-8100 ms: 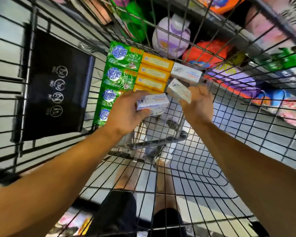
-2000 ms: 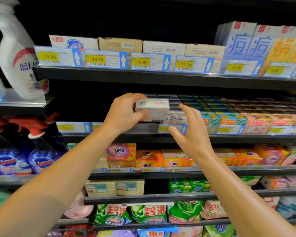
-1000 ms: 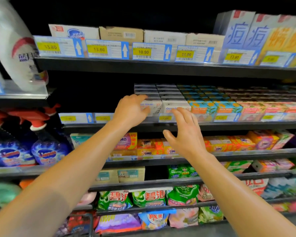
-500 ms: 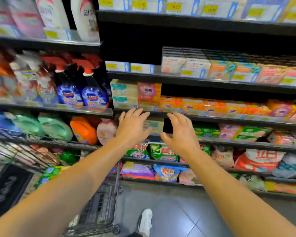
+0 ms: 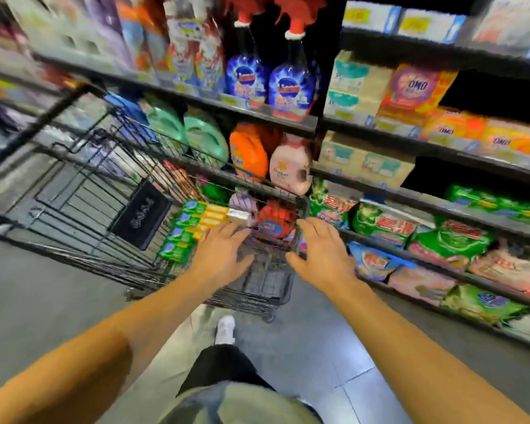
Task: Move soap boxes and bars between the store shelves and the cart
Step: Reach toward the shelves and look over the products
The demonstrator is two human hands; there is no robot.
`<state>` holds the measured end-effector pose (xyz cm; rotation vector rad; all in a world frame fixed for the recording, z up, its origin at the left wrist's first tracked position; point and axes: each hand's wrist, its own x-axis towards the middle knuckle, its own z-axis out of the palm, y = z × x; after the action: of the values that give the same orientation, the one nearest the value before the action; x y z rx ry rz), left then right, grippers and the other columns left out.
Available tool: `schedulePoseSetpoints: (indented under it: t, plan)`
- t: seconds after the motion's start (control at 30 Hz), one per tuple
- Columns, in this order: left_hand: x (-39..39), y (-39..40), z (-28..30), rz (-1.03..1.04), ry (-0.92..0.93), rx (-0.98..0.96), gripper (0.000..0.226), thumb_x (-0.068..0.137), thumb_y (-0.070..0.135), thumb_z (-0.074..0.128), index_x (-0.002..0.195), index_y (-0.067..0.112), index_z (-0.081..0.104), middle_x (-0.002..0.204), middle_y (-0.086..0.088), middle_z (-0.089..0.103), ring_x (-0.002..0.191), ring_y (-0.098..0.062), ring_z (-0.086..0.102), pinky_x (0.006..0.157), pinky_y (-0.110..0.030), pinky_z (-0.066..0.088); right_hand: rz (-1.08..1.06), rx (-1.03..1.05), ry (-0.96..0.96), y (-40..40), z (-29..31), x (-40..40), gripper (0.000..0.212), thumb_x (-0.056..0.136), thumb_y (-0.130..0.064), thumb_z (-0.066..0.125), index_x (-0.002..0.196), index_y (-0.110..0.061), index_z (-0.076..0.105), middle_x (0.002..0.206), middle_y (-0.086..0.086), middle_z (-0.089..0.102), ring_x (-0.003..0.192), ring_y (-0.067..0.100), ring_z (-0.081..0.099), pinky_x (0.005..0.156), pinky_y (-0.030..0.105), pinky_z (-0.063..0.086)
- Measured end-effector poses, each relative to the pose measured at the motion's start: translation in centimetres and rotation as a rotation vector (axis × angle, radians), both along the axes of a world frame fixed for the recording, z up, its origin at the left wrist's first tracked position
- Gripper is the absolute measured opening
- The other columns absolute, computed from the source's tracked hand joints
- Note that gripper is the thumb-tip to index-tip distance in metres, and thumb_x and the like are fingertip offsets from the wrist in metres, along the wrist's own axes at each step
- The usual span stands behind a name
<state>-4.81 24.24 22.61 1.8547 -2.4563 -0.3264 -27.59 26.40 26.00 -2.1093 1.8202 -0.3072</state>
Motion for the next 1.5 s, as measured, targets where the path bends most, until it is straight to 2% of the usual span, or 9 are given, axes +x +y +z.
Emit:
schedulePoseSetpoints:
  t: [0.13, 0.27, 0.53, 0.73, 0.87, 1.0, 1.23, 1.37, 1.5]
  plan:
    - [6.8, -2.3, -2.9, 0.095, 0.007, 0.082, 0.063, 0.085, 0.057, 0.058, 0.14, 0.027, 0.051, 0.15, -0.007, 0.045, 0.139, -0.03, 0.038, 0.111, -0.05, 0.033, 0.055, 0.081, 0.014, -3.3, -2.4, 5.1, 0.073, 0.089, -0.038, 0.067, 0.149, -0.008, 0.039, 0.151, 0.011, 0.039, 0.14, 0.031, 0.032, 0.119, 0.035, 0.017]
    - [12.6, -6.6, -6.1, 0.123, 0.049, 0.129, 0.061, 0.08, 0.05, 0.059, 0.13, 0.016, 0.062, 0.14, -0.016, 0.054, 0.129, -0.035, 0.05, 0.108, -0.047, 0.038, 0.022, 0.204, -0.008, -7.8, -6.0, 10.4, 0.073, 0.086, -0.04, 0.07, 0.147, -0.01, 0.042, 0.149, 0.01, 0.041, 0.138, 0.033, 0.035, 0.117, 0.04, 0.028]
    - [19.1, -15.4, -15.4, 0.1, 0.096, 0.308, 0.051, 0.08, 0.041, 0.074, 0.122, 0.016, 0.064, 0.134, -0.018, 0.057, 0.118, -0.043, 0.053, 0.098, -0.052, 0.045, -0.084, 0.426, -0.005, -17.6, -14.0, 17.8, 0.072, 0.091, -0.041, 0.066, 0.151, -0.013, 0.036, 0.151, 0.007, 0.035, 0.137, 0.032, 0.032, 0.113, 0.039, 0.032]
    - [21.0, -19.1, -23.6, 0.092, 0.16, 0.415, 0.071, 0.073, 0.062, 0.047, 0.124, 0.015, 0.063, 0.127, -0.019, 0.06, 0.11, -0.044, 0.057, 0.092, -0.052, 0.047, -0.136, 0.546, 0.0, -22.4, -21.4, 20.2, 0.073, 0.087, -0.037, 0.071, 0.148, -0.01, 0.04, 0.147, 0.014, 0.04, 0.136, 0.034, 0.036, 0.11, 0.038, 0.03]
    - [21.2, -21.0, -28.0, 0.043, 0.184, 0.444, 0.068, 0.073, 0.066, 0.045, 0.118, 0.018, 0.065, 0.119, -0.015, 0.062, 0.104, -0.041, 0.059, 0.09, -0.05, 0.048, -0.132, 0.592, 0.054, -25.1, -26.2, 20.4, 0.069, 0.083, -0.036, 0.07, 0.142, -0.011, 0.045, 0.141, 0.013, 0.045, 0.129, 0.032, 0.044, 0.102, 0.035, 0.031]
    - [21.0, -22.1, -31.4, 0.036, 0.199, 0.413, 0.055, 0.07, 0.05, 0.063, 0.115, 0.018, 0.065, 0.117, -0.016, 0.062, 0.101, -0.04, 0.059, 0.088, -0.049, 0.048, -0.117, 0.589, 0.145, -27.9, -30.1, 20.7, 0.065, 0.086, -0.031, 0.069, 0.142, -0.012, 0.043, 0.141, 0.013, 0.041, 0.126, 0.034, 0.041, 0.102, 0.038, 0.029]
    - [20.7, -22.4, -37.1, -0.022, 0.205, 0.242, 0.057, 0.07, 0.048, 0.06, 0.12, 0.021, 0.056, 0.118, -0.012, 0.057, 0.098, -0.038, 0.057, 0.083, -0.049, 0.046, -0.103, 0.484, 0.242, -30.7, -36.4, 20.9, 0.069, 0.088, -0.032, 0.067, 0.148, -0.015, 0.036, 0.153, 0.009, 0.031, 0.134, 0.037, 0.034, 0.11, 0.042, 0.031]
    - [20.6, -22.1, -38.1, -0.021, 0.172, 0.199, 0.057, 0.068, 0.03, 0.079, 0.122, 0.022, 0.059, 0.122, -0.008, 0.055, 0.103, -0.032, 0.045, 0.086, -0.047, 0.042, -0.149, 0.365, 0.337, -30.8, -39.1, 20.9, 0.071, 0.085, -0.035, 0.067, 0.147, -0.019, 0.036, 0.147, 0.009, 0.037, 0.129, 0.038, 0.036, 0.107, 0.045, 0.03]
    - [20.7, -22.5, -38.7, -0.026, 0.159, 0.184, 0.053, 0.063, 0.019, 0.083, 0.113, 0.018, 0.064, 0.112, -0.008, 0.059, 0.101, -0.03, 0.042, 0.086, -0.044, 0.039, -0.213, 0.316, 0.378, -30.7, -39.7, 21.1, 0.056, 0.087, -0.032, 0.065, 0.138, -0.018, 0.046, 0.138, 0.011, 0.045, 0.123, 0.038, 0.039, 0.098, 0.045, 0.033]
